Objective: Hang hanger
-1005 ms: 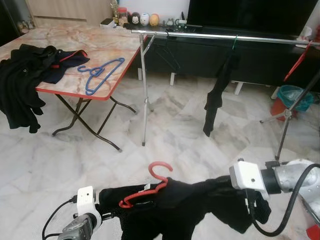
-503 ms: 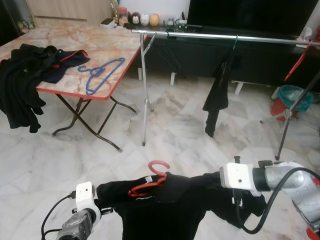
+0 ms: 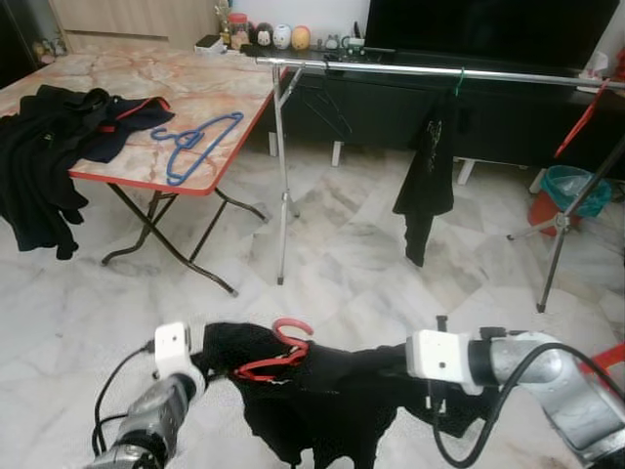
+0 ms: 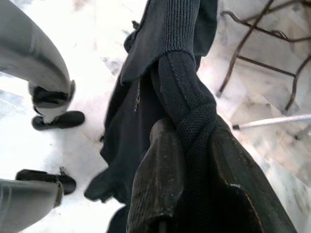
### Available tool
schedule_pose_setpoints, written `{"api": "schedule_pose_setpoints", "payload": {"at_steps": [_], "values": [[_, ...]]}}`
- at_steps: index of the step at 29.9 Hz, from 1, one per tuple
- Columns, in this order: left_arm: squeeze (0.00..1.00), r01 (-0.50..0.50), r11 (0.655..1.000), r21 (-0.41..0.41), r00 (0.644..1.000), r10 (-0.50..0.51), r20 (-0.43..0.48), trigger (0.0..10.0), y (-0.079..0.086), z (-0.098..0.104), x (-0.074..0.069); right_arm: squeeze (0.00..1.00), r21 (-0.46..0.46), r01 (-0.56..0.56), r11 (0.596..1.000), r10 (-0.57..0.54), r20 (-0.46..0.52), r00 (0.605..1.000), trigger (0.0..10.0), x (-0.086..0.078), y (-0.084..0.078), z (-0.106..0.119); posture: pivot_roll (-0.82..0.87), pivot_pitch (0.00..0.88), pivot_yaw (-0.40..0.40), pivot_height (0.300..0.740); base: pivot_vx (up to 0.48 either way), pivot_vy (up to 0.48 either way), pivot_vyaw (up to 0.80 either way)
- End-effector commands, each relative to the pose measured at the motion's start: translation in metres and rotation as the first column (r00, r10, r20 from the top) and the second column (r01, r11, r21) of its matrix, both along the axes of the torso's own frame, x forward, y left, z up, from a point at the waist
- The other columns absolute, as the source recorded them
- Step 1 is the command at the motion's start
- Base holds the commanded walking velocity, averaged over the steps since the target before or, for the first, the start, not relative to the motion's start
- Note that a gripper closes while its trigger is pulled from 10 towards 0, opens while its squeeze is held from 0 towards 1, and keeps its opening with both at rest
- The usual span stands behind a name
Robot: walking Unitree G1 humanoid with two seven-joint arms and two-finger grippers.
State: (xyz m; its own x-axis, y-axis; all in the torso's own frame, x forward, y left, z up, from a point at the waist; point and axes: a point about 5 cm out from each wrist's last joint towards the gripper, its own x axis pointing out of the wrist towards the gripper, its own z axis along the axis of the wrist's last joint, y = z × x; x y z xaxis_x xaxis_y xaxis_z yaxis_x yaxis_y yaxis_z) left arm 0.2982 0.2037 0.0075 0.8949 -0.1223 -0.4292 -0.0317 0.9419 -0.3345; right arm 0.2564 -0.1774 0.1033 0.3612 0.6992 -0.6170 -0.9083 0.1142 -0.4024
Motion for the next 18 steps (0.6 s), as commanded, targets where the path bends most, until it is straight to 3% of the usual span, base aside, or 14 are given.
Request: {"api": "schedule_pose_setpoints", "payload": {"at_steps": [1,4,8,9,13,18], "values": [[0.00,0.008,1.000,-0.025,0.999,-0.007,0.053,10.0,-0.002,0.011,0.010,0.00,-0.019,0.017,1.000,-0.016,0.033,0.999,10.0,0.003,-0.002,-0.001,-0.07,0.021,-0.039,0.740,0.000,0.000,0.00],[0.00,0.016,0.999,-0.034,0.998,-0.014,0.065,10.0,-0.003,0.014,0.012,0.00,-0.023,0.033,0.999,-0.032,0.042,0.999,10.0,0.005,-0.003,-0.001,-0.07,0.021,-0.039,0.740,0.000,0.000,0.00],[0.00,0.040,0.998,-0.044,0.995,-0.036,0.094,10.0,-0.007,0.021,0.018,0.00,-0.098,0.082,0.992,-0.076,0.070,0.995,10.0,0.009,-0.011,-0.007,-0.07,0.021,-0.038,0.740,0.000,0.000,0.00],[0.00,0.052,0.998,-0.048,0.994,-0.047,0.095,10.0,-0.007,0.021,0.018,0.00,-0.113,0.139,0.984,-0.127,0.107,0.986,10.0,0.014,-0.017,-0.007,-0.07,0.019,-0.037,0.740,0.000,0.000,0.00],[0.00,0.078,0.996,-0.046,0.993,-0.074,0.091,10.0,-0.009,0.020,0.017,0.00,-0.095,0.232,0.968,-0.211,0.190,0.959,10.0,0.025,-0.023,-0.002,-0.07,0.017,-0.034,0.740,0.000,0.000,0.00],[0.00,0.087,0.995,-0.054,0.992,-0.082,0.095,10.0,-0.011,0.020,0.017,0.00,-0.085,0.271,0.959,-0.249,0.209,0.946,10.0,0.029,-0.020,-0.006,-0.07,0.010,-0.035,0.740,0.000,0.000,0.00]]}}
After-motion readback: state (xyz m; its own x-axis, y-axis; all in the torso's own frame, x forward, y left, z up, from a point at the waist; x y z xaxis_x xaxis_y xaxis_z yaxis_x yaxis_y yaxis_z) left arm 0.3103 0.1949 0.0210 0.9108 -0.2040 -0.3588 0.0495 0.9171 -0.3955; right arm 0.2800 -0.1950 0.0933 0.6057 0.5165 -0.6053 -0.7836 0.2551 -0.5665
